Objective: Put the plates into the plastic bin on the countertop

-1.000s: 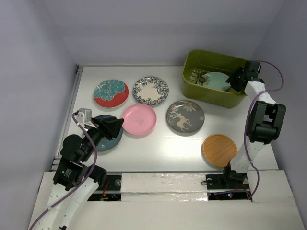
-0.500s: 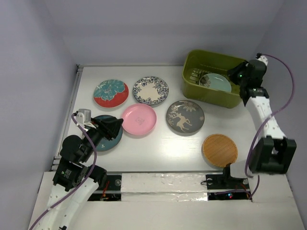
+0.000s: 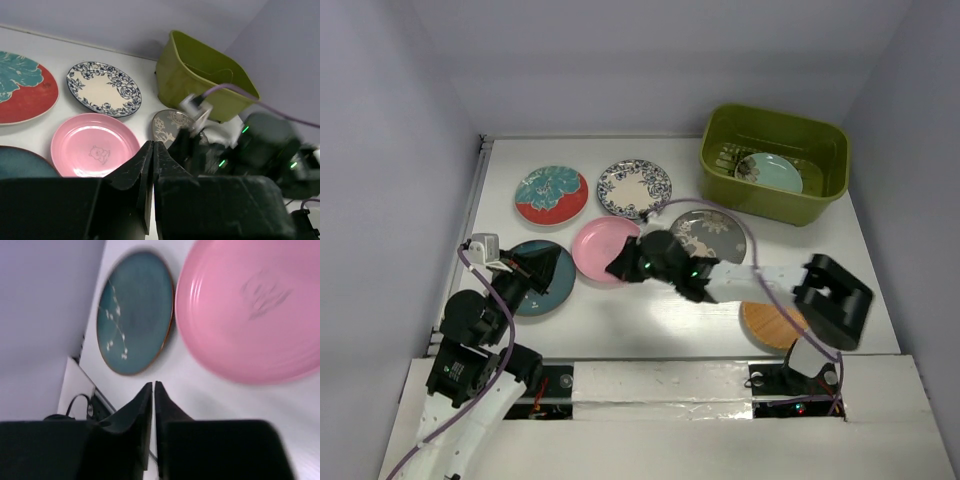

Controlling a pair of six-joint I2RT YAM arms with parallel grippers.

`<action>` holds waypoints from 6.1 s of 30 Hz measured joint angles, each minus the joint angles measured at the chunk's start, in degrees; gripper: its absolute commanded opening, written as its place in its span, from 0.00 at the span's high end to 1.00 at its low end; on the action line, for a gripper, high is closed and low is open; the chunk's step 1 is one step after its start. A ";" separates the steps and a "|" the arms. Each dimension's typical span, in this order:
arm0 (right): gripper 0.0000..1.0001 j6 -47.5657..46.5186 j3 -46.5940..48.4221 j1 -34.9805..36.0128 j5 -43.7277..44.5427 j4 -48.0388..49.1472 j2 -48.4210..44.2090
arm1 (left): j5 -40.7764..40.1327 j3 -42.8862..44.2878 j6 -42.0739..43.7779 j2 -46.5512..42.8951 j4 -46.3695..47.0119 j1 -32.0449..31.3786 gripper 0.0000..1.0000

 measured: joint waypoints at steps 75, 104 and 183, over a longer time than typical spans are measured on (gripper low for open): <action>1.00 -8.31 14.16 -64.00 -7.65 -21.46 -5.29 | -0.22 0.00 -0.87 -2.67 -0.20 -0.44 0.67; 0.19 -14.80 19.89 -66.62 -2.62 -28.76 2.56 | -0.02 0.00 -0.87 -2.64 -0.17 -0.44 0.67; 1.00 -16.52 25.20 -56.89 12.66 -30.88 2.75 | -7.10 0.17 -4.15 4.24 -2.10 -0.46 0.80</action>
